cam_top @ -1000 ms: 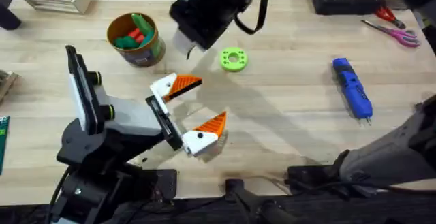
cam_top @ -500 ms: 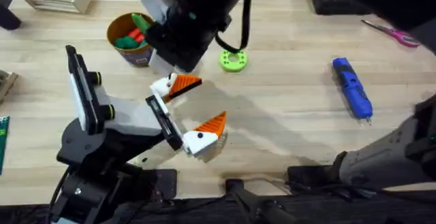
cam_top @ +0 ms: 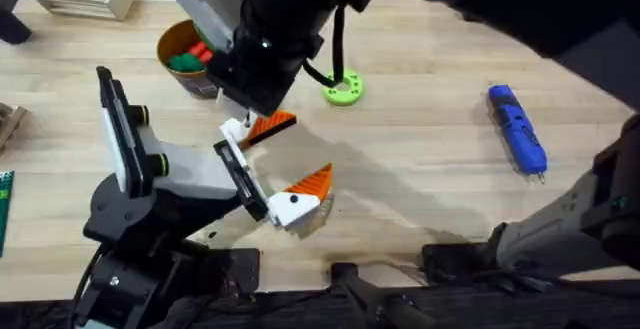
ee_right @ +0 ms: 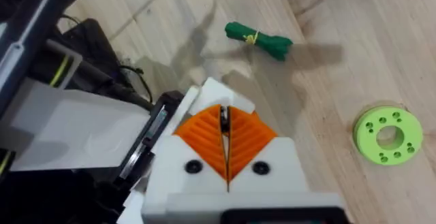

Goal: Pick up the gripper from the table and insert it into the empty holder that is missing its gripper. Then pick up a screw, insert it into the mounting hole, and use the screwdriver to tighten it. Finally, clean up the table by picking up the vegetable and placing it into the bucket.

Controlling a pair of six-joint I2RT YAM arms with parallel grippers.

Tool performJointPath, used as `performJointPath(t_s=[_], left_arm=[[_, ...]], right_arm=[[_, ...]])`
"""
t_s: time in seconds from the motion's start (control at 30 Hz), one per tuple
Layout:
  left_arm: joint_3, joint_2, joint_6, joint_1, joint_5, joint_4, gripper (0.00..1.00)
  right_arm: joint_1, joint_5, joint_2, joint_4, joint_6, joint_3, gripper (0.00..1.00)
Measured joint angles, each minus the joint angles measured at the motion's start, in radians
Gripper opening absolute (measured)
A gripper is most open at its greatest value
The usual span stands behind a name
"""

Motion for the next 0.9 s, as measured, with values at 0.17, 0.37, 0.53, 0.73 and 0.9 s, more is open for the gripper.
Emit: performJointPath(t_s=[0.17, 0.37, 0.53, 0.73, 0.9], left_arm=[[0.000, 0.000, 0.000, 0.000, 0.000, 0.000, 0.987], [0.000, 0.000, 0.000, 0.000, 0.000, 0.000, 0.987], [0.000, 0.000, 0.000, 0.000, 0.000, 0.000, 0.987], [0.000, 0.000, -0.005, 0.000, 0.000, -0.001, 0.987], [0.000, 0.000, -0.005, 0.000, 0.000, -0.001, 0.987]], right_arm=[[0.011, 0.000, 0.005, -0.002, 0.000, 0.000, 0.007], [0.013, 0.000, 0.013, -0.003, 0.000, 0.000, 0.007], [0.013, 0.000, 0.023, -0.008, -0.002, 0.000, 0.007], [0.013, 0.006, 0.035, -0.018, -0.015, 0.005, 0.007], [0.013, 0.007, 0.035, -0.016, -0.022, 0.005, 0.007]])
